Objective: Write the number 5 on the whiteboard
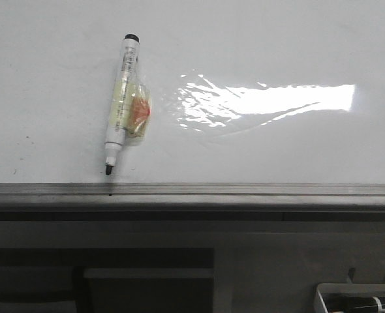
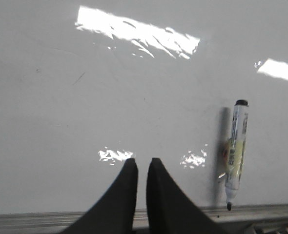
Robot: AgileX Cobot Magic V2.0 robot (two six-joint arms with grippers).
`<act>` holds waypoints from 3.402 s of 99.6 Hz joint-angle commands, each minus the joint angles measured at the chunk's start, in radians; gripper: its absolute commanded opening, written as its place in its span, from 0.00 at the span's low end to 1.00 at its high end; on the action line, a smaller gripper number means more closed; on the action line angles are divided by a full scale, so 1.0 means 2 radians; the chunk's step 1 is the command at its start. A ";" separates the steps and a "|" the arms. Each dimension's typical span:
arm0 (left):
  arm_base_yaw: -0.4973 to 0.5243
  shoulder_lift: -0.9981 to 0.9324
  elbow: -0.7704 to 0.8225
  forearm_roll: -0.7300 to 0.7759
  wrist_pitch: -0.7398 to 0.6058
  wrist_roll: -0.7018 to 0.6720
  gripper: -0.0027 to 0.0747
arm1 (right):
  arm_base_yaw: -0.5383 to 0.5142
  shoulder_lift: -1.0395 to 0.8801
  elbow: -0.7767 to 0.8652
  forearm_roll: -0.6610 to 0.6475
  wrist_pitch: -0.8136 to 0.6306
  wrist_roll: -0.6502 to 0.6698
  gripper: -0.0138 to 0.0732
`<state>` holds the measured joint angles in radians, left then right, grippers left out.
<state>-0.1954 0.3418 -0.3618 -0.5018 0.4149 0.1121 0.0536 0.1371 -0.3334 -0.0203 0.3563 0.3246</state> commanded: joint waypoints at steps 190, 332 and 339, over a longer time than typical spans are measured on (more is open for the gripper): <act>-0.375 0.386 -0.190 0.185 0.000 0.297 0.01 | 0.446 0.336 -0.188 0.066 0.026 -0.269 0.67; -0.446 0.323 -0.191 0.144 -0.060 0.281 0.39 | 0.495 0.436 -0.188 0.079 -0.029 -0.283 0.09; -0.438 0.300 -0.191 0.145 -0.059 0.250 0.58 | 0.495 0.433 -0.188 0.079 -0.023 -0.283 0.09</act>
<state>-1.0828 1.0077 -0.7055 -0.1864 0.3883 0.6951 1.0455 1.0150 -0.6808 0.1343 0.3388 -0.2429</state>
